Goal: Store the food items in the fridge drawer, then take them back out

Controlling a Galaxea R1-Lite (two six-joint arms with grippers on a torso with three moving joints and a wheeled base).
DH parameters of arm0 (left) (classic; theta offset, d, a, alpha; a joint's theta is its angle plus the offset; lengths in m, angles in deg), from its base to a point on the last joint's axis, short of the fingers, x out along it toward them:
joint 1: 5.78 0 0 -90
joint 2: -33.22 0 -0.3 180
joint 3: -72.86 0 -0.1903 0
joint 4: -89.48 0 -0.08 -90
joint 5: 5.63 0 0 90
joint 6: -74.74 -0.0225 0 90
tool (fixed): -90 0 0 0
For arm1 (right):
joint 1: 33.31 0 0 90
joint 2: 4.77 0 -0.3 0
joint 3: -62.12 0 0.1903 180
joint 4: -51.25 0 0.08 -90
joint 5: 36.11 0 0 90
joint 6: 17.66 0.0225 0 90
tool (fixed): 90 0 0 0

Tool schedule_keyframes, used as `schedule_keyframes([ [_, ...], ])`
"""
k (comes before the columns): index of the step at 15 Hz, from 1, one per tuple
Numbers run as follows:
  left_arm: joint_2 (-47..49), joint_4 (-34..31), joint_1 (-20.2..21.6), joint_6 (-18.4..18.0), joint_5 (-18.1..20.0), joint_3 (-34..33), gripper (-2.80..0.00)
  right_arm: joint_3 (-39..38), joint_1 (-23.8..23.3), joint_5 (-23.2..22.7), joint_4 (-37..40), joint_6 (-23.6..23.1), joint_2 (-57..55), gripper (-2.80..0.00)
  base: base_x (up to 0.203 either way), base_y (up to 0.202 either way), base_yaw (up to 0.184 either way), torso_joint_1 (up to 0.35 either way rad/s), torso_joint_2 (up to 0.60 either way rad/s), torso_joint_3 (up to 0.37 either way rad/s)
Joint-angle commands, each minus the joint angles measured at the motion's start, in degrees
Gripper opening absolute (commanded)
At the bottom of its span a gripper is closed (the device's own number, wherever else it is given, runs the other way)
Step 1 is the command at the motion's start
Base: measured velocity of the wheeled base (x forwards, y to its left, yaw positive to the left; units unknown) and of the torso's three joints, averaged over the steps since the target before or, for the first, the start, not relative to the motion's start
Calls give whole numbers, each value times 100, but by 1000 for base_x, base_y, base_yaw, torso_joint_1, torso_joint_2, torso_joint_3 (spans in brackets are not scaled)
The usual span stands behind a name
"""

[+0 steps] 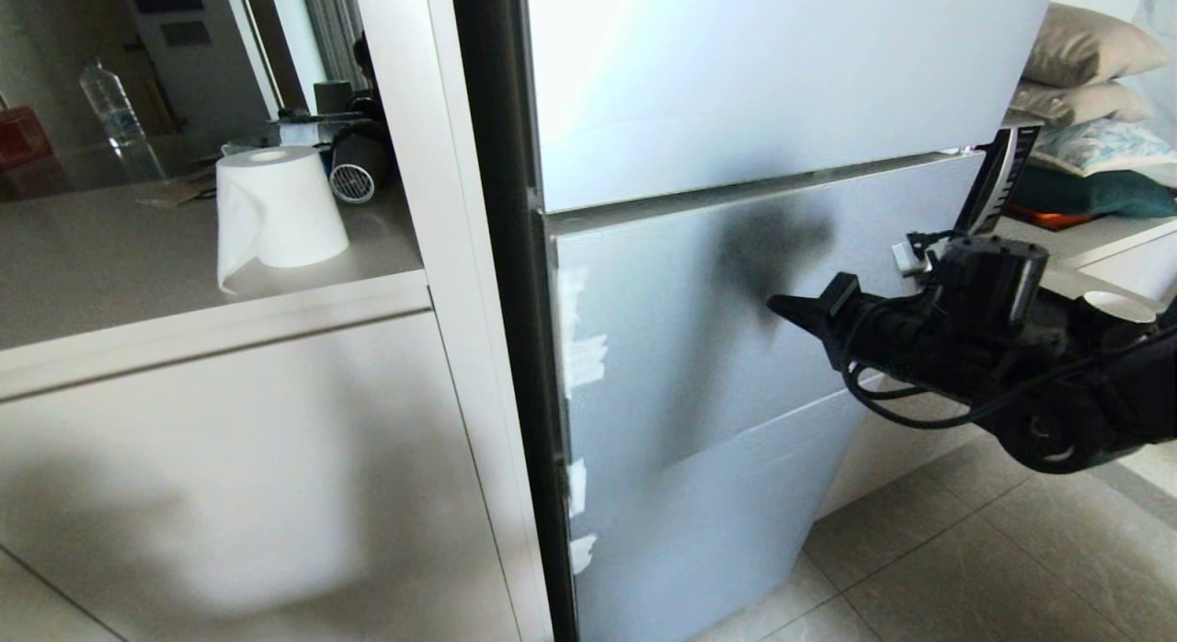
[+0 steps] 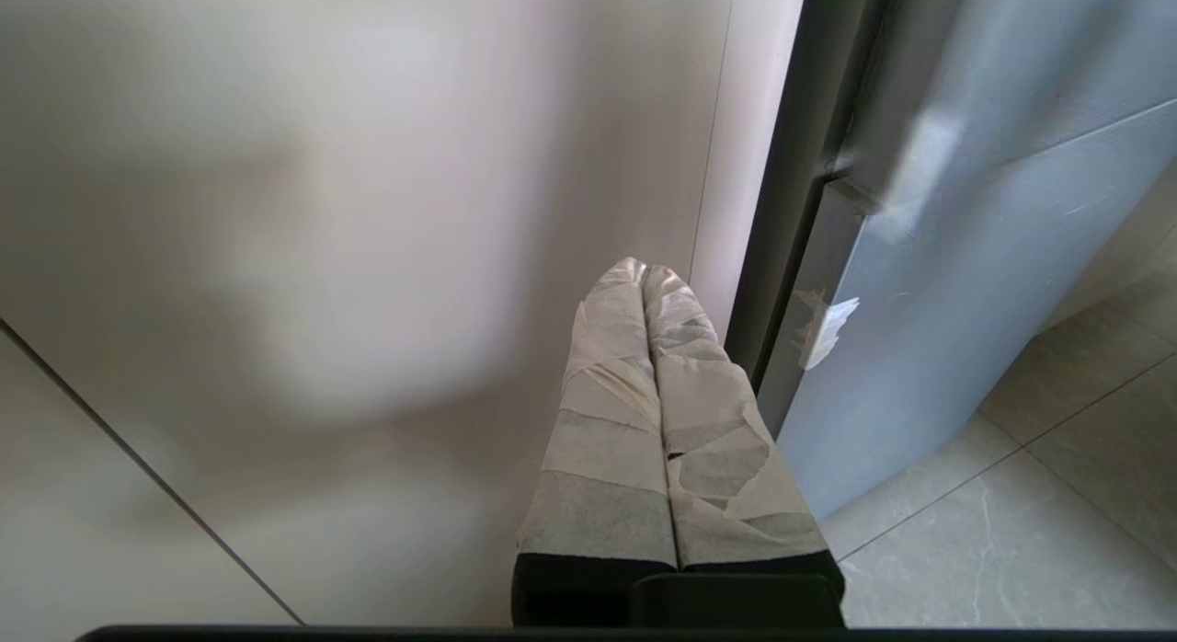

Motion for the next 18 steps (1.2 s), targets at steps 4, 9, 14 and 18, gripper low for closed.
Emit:
schedule_keyframes([
  [4, 2, 0, 0, 1, -2, 0, -280, 570, -11, -20, -144, 13, -634, -280, 0, 0, 0, 0, 0, 0],
  [9, 8, 0, 0, 1, -2, 0, -280, -1088, -75, -14, -140, -891, 1702, -280, 0, 0, 0, 0, 0, 0],
  [14, 8, 0, 0, 1, -2, 0, -280, -3618, -678, 569, 407, -3121, 5159, -280, 0, 0, 0, 0, 0, 0],
  [18, -1, 0, 0, 1, -2, 0, -280, -4953, -1189, 906, 2398, -4798, 8036, -280, 0, 0, 0, 0, 0, 0],
])
